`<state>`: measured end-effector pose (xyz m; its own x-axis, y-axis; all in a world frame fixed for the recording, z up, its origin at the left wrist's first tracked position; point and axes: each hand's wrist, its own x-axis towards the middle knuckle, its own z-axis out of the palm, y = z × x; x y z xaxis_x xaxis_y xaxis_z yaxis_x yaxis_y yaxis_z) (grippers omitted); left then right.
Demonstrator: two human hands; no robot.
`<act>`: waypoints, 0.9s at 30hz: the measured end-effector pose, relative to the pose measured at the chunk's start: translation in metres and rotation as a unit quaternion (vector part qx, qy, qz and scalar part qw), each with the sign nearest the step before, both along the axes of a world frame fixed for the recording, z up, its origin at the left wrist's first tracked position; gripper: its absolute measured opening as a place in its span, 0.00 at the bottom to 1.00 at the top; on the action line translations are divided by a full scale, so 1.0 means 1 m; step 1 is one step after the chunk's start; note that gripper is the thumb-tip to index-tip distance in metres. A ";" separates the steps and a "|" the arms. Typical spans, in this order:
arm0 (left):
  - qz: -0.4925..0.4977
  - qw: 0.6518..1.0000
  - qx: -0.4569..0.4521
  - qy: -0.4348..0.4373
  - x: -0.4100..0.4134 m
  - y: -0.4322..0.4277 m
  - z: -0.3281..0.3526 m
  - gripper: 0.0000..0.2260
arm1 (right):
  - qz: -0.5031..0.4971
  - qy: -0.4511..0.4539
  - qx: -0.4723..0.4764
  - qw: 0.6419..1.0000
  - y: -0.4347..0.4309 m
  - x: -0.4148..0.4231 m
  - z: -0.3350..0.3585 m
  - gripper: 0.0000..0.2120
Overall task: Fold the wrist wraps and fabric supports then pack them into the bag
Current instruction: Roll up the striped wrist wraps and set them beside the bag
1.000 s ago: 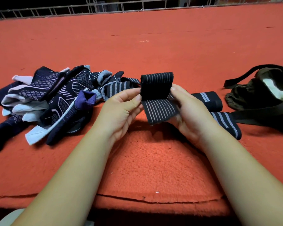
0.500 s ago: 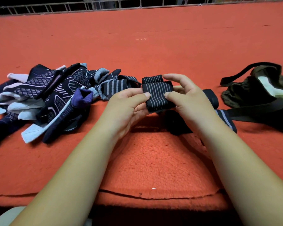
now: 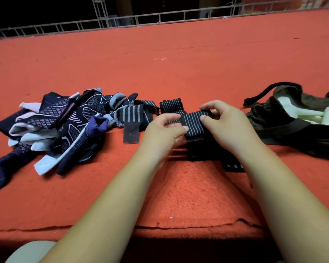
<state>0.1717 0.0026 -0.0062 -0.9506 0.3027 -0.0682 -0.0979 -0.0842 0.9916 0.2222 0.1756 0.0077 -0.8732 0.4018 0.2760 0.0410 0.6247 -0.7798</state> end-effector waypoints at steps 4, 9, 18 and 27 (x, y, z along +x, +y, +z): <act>0.012 0.999 -0.050 -0.003 0.005 0.010 -0.008 0.17 | -0.002 -0.051 0.072 0.996 0.006 0.001 -0.007 0.13; 0.015 0.990 -0.141 0.008 0.006 0.020 -0.019 0.15 | -0.004 -0.133 0.142 0.981 0.012 -0.003 -0.019 0.14; 0.047 0.957 -0.275 0.075 -0.018 0.016 -0.025 0.06 | 0.003 -0.149 0.129 0.980 0.017 -0.010 -0.020 0.14; -0.036 0.826 -0.489 0.278 -0.052 0.017 -0.029 0.20 | 0.008 -0.118 0.146 0.982 0.014 -0.017 -0.014 0.13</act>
<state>0.1201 0.0200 -0.0355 -0.8997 0.4176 0.1274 0.4249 0.7704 0.4754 0.2049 0.1894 -0.0062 -0.9322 0.3212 0.1670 0.1870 0.8223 -0.5375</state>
